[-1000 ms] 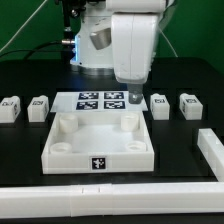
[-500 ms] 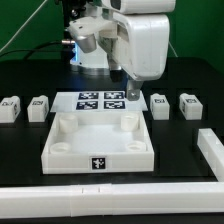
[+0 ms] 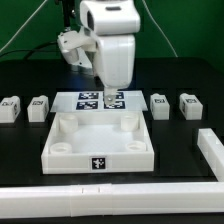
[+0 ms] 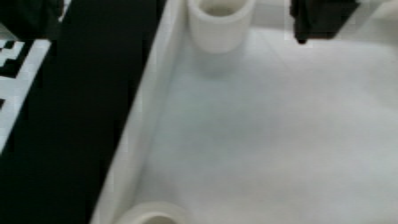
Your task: Assemble one leg
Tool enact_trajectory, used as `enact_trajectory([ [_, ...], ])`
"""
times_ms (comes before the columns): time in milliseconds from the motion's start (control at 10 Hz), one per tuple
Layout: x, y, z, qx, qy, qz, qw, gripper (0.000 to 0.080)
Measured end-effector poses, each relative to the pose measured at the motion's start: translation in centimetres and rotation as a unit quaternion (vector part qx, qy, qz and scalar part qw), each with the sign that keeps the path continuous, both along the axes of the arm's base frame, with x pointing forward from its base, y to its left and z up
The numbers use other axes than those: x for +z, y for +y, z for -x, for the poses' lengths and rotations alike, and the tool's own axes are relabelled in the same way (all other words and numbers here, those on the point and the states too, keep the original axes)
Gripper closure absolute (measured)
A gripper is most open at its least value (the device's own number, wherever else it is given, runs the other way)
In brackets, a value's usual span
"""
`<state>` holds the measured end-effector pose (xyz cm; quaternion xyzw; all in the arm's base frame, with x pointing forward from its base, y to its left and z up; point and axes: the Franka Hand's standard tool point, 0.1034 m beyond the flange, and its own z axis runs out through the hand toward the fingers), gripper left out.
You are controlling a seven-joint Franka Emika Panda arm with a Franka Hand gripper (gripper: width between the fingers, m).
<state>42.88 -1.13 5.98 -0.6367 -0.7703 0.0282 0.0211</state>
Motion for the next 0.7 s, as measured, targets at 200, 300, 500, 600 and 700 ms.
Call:
enact_trajectory([
  [200,-2.2,-0.5,0.5,-0.011,0.02,-0.004,1.0,0.015],
  [300,-3.2,-0.4,-0.1,-0.013,0.024,-0.006,1.0,0.015],
  [500,-4.4,-0.1,-0.7,-0.025,0.029,-0.007,0.999,0.015],
  [600,-4.8,-0.2,-0.5,-0.027,0.03,-0.008,0.999,0.015],
  [700,-4.7,-0.2,-0.5,-0.028,0.03,-0.008,0.999,0.0159],
])
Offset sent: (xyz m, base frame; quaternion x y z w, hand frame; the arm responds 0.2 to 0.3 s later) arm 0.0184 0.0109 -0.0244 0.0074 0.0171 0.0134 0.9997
